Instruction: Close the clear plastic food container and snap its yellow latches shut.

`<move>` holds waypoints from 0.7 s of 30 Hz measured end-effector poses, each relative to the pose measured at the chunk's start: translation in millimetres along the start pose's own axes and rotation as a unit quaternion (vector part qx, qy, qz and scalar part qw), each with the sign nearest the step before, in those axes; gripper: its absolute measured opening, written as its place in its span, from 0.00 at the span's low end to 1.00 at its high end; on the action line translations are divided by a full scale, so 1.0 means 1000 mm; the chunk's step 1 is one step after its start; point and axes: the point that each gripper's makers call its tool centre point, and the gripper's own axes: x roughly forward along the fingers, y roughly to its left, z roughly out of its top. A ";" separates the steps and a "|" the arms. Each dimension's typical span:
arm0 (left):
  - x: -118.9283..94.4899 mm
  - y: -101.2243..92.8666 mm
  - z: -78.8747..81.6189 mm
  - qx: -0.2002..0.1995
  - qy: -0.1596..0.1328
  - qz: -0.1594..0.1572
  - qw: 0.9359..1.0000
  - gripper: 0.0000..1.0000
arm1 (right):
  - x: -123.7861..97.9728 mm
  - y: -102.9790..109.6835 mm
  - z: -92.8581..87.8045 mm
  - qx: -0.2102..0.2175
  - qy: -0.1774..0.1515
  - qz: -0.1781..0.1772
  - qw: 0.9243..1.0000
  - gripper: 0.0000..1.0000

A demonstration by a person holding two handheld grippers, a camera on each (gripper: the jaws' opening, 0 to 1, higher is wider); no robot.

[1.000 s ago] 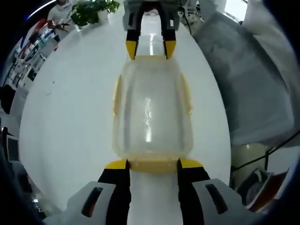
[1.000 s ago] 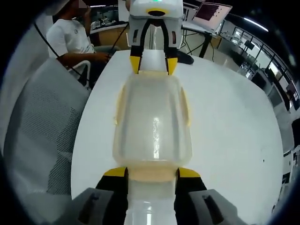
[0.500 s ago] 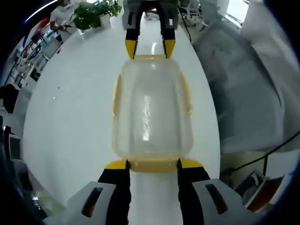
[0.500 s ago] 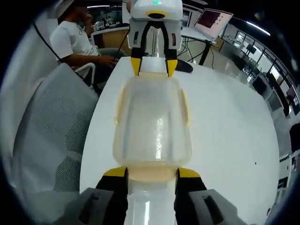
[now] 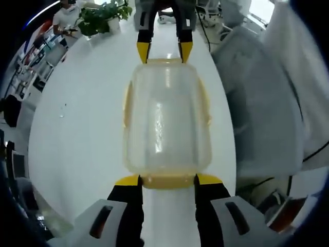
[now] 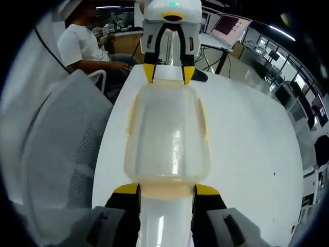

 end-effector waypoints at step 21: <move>0.017 0.003 0.062 0.008 -0.006 -0.007 1.000 0.36 | -0.036 0.004 -0.052 0.013 0.004 -0.005 1.000 0.35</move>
